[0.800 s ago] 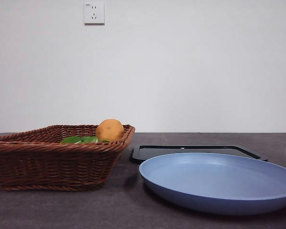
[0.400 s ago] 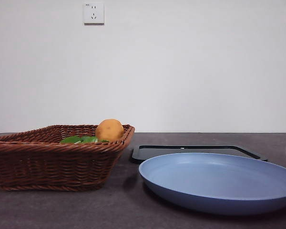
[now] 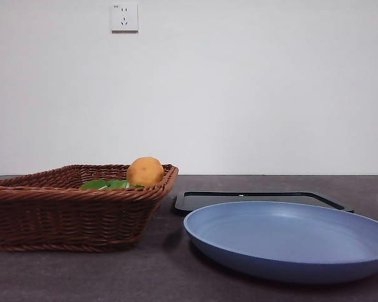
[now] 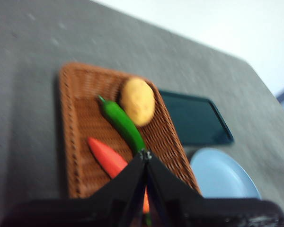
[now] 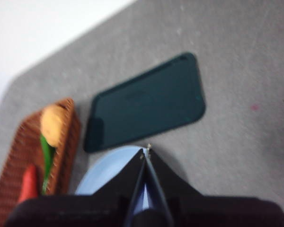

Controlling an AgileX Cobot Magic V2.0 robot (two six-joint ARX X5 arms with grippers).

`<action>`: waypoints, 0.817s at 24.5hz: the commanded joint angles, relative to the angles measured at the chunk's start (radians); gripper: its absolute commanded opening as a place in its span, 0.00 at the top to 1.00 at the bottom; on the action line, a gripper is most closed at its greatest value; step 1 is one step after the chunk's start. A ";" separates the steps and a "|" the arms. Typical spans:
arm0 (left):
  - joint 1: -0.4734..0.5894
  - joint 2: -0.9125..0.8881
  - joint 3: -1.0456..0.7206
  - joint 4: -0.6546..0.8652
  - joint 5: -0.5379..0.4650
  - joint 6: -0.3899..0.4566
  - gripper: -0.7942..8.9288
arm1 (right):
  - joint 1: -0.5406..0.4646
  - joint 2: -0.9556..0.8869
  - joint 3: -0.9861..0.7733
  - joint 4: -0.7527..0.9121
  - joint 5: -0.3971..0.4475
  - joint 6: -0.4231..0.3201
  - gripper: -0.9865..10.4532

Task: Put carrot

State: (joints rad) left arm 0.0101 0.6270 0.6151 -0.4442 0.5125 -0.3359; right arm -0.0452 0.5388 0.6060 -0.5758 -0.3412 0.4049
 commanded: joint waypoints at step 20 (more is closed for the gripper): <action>-0.084 0.288 0.159 -0.152 0.196 0.180 0.65 | 0.185 0.775 0.134 -0.068 -0.014 -0.166 0.69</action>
State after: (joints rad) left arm -0.0696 0.9085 0.7612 -0.6052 0.7002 -0.1680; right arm 0.1371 1.3029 0.7391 -0.6483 -0.3641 0.2256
